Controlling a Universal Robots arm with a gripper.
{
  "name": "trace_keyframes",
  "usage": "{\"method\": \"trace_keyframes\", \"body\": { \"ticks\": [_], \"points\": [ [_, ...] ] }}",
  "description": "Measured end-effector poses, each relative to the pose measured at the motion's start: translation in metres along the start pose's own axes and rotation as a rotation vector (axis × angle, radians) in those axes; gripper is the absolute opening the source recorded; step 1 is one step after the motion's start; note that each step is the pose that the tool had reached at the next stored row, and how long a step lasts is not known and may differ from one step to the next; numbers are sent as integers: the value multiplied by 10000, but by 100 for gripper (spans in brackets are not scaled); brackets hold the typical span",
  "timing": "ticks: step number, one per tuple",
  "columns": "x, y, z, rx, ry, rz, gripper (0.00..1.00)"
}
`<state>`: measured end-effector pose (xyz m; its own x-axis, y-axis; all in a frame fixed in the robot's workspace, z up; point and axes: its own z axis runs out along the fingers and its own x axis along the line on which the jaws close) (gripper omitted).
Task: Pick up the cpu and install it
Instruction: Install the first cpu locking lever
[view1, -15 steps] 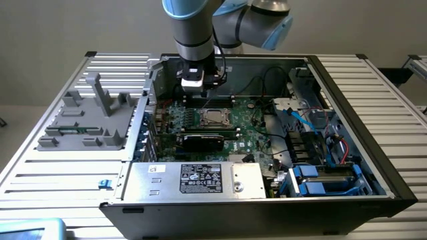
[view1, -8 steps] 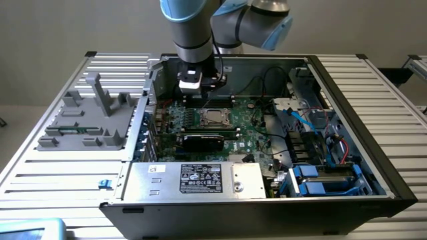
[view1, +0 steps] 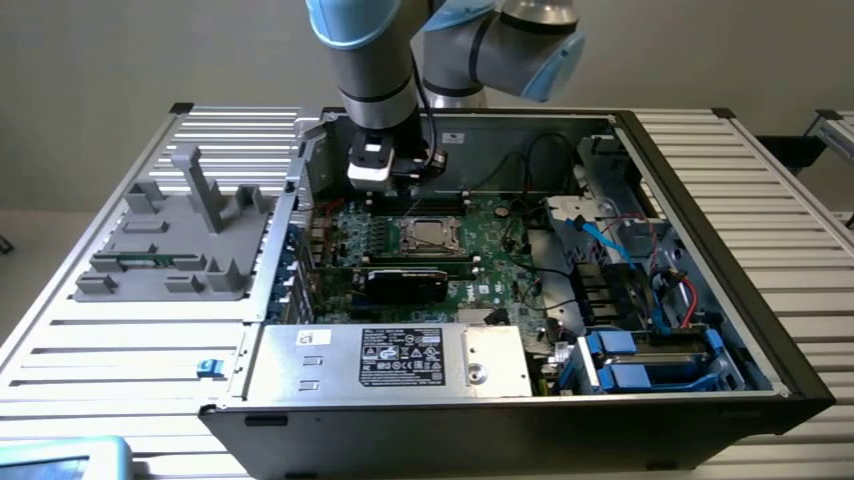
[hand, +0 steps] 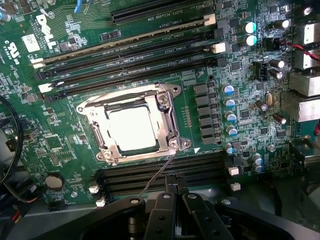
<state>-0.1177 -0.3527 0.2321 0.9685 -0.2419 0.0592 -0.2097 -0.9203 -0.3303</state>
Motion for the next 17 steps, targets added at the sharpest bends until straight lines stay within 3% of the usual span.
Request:
{"method": "trace_keyframes", "body": {
  "ticks": [1, 5, 8, 10, 17],
  "points": [
    [-2, 0, -1, 6, 29, -7, 11],
    [-4, -4, 3, 52, 318, 136, 11],
    [-9, 0, 18, 58, 438, 349, 11],
    [-21, 6, 32, 74, 492, 455, 11],
    [-95, 22, 86, 71, 584, 694, 11]
  ]
}}
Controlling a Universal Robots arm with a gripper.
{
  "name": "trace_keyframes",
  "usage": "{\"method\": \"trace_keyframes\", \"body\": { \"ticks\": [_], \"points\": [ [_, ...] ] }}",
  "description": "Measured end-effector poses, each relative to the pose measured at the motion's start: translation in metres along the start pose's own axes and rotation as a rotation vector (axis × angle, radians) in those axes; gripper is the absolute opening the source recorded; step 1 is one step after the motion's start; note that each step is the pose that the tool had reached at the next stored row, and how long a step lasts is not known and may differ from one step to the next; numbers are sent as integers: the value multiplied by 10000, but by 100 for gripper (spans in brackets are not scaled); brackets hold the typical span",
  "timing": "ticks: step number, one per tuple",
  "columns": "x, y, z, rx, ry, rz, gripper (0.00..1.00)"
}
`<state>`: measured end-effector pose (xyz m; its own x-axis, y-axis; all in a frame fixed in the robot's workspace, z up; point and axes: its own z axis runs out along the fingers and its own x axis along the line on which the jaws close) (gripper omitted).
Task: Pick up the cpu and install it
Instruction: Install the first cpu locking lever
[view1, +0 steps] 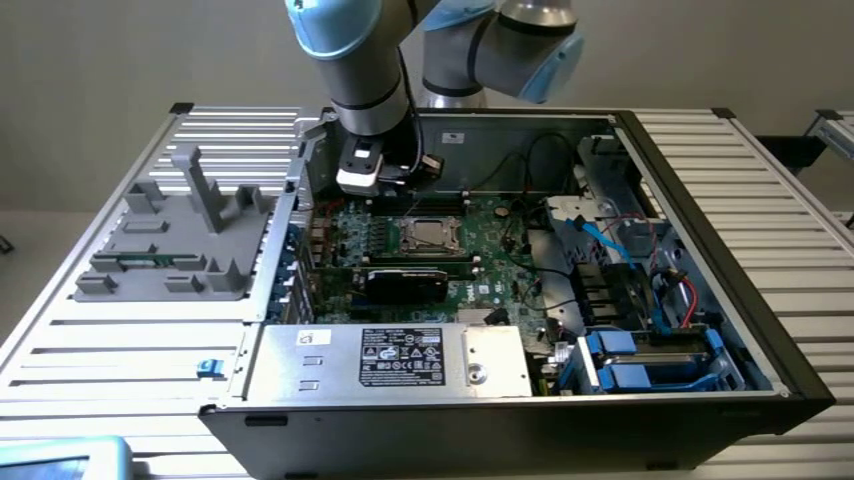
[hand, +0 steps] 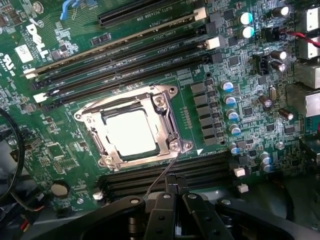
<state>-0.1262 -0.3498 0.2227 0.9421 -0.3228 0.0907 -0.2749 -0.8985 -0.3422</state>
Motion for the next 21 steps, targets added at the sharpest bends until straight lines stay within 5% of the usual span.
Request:
{"method": "trace_keyframes", "body": {
  "ticks": [4, 7, 15, 21],
  "points": [
    [-6, -10, 11, 14, 80, 47, 11],
    [-29, -1, 16, 71, 215, 27, 11],
    [-101, 34, 46, 226, 430, 40, 11],
    [-108, 50, 96, 243, 486, 103, 11]
  ]
}}
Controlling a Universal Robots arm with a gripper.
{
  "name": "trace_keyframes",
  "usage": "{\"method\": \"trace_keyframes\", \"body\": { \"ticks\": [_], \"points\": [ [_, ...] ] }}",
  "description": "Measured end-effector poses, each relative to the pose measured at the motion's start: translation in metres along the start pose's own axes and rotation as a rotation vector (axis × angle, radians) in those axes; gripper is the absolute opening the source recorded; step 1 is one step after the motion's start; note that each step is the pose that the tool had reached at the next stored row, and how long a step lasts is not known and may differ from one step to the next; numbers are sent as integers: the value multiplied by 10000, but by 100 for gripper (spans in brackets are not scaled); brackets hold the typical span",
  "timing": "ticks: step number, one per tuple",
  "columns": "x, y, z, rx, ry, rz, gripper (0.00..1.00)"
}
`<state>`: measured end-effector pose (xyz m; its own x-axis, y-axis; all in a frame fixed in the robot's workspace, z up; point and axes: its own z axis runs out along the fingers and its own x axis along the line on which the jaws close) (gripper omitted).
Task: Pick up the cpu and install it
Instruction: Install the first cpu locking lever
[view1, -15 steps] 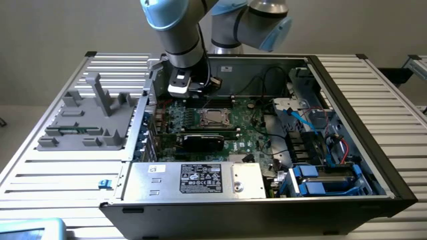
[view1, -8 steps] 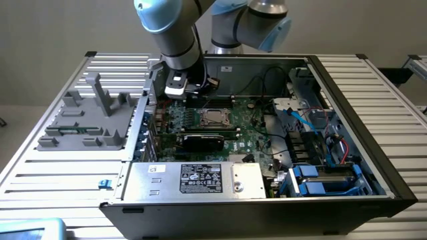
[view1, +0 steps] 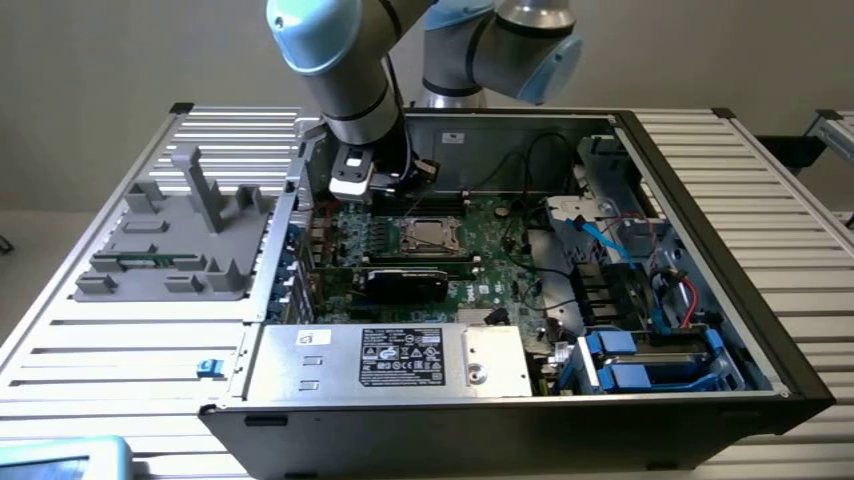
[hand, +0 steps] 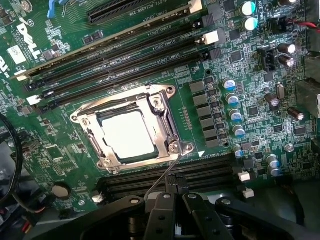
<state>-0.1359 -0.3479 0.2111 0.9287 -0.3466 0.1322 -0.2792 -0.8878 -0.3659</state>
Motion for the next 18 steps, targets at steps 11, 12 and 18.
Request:
{"method": "trace_keyframes", "body": {
  "ticks": [11, 12, 18],
  "points": [
    [-13, 0, 50, -6, 38, 67, 11],
    [-15, 0, 56, -7, 42, 72, 11],
    [-20, -7, 75, -10, 58, 99, 11]
  ]
}}
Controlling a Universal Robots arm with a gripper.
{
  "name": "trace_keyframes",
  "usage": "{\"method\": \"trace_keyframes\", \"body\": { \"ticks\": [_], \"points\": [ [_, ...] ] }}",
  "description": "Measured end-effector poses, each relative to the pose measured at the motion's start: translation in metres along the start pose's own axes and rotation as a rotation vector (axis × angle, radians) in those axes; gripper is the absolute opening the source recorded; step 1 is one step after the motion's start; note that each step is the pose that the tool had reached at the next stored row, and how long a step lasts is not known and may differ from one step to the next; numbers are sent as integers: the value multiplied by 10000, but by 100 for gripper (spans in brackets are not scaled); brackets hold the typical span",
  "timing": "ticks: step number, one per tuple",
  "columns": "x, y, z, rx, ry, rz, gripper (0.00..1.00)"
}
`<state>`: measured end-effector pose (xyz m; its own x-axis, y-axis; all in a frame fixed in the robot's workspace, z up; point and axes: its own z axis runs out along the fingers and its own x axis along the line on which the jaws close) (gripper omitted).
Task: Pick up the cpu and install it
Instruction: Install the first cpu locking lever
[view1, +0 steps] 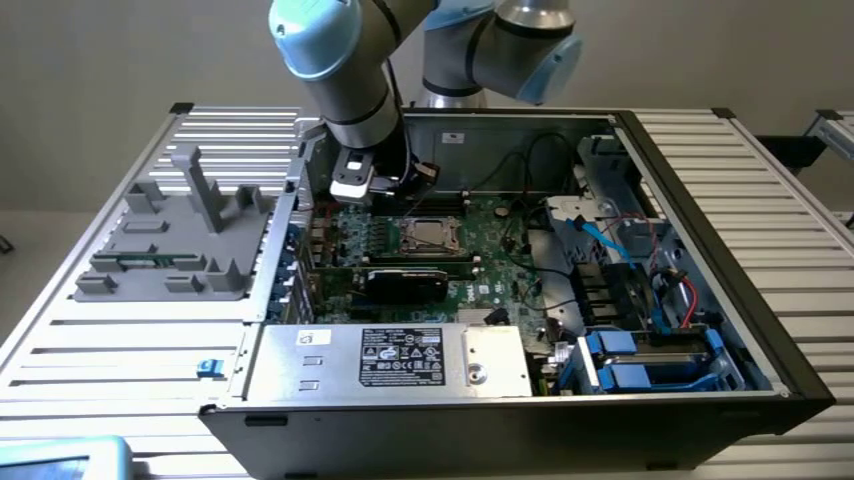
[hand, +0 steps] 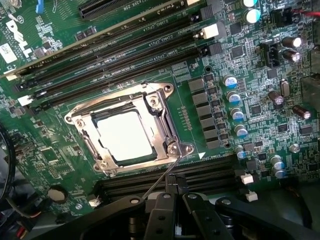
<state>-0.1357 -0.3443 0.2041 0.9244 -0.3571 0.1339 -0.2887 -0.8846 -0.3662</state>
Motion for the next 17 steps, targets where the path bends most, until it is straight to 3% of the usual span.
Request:
{"method": "trace_keyframes", "body": {
  "ticks": [17],
  "points": [
    [70, -8, 62, -26, 69, 177, 11]
  ]
}}
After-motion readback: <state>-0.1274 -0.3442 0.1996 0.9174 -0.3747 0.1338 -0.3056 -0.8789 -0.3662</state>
